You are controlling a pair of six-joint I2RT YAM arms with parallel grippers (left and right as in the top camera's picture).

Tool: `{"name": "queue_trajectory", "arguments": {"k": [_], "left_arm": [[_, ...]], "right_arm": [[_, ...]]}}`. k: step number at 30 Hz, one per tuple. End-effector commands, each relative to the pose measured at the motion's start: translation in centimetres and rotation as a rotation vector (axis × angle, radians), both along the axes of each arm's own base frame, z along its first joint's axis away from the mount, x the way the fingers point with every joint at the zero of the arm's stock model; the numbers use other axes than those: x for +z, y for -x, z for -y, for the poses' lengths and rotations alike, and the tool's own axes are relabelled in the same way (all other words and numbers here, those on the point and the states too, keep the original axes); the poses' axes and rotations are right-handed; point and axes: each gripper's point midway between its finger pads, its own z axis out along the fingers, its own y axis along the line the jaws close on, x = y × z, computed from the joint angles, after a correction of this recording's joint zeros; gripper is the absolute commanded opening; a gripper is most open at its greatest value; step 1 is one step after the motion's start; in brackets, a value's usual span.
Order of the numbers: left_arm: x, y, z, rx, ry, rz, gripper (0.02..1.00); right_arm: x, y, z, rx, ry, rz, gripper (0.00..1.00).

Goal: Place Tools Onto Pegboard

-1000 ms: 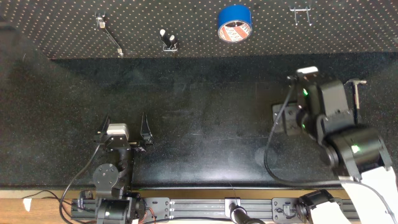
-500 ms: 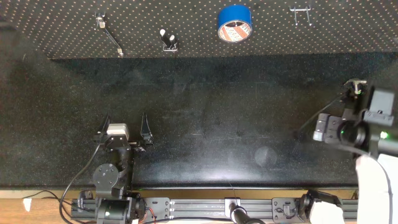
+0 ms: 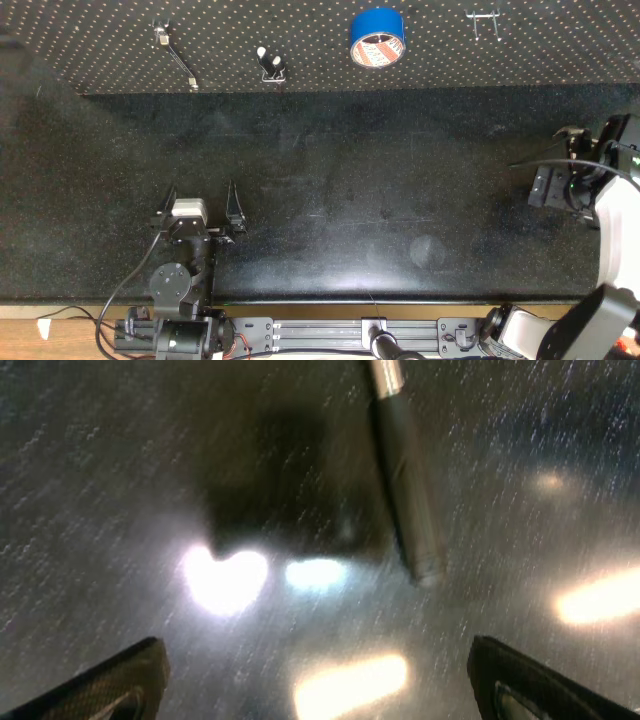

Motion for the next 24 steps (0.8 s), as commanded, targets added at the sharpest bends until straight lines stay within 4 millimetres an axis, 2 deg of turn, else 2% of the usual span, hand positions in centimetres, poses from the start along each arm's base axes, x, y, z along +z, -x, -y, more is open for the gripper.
{"name": "queue_trajectory", "arguments": {"k": [1, 4, 8, 13, 16, 24], "left_arm": [[-0.1, 0.0, 0.3, -0.016, -0.016, -0.003, 0.996], [-0.1, 0.0, 0.3, -0.016, -0.016, -0.003, 0.996], [-0.1, 0.0, 0.3, -0.016, -0.016, -0.003, 0.996], [-0.1, 0.0, 0.3, -0.016, -0.016, -0.003, 0.996], [-0.1, 0.0, 0.3, -0.016, -0.016, -0.003, 0.996], [-0.1, 0.0, 0.3, -0.016, -0.016, -0.003, 0.996]], "right_arm": [[-1.4, 1.0, 2.5, 0.007, 0.002, -0.051, 0.976], [-1.4, 1.4, 3.9, 0.005, 0.005, -0.059, 0.976], [-1.3, 1.0, 5.1, 0.044, 0.012, -0.062, 0.978], [-1.5, 0.1, 5.6, 0.146, 0.013, -0.073, 0.978], [-1.7, -0.9, 5.3, 0.237, -0.019, -0.052, 0.978], [-3.0, -1.2, 5.4, 0.301, -0.034, -0.075, 0.978]]}}
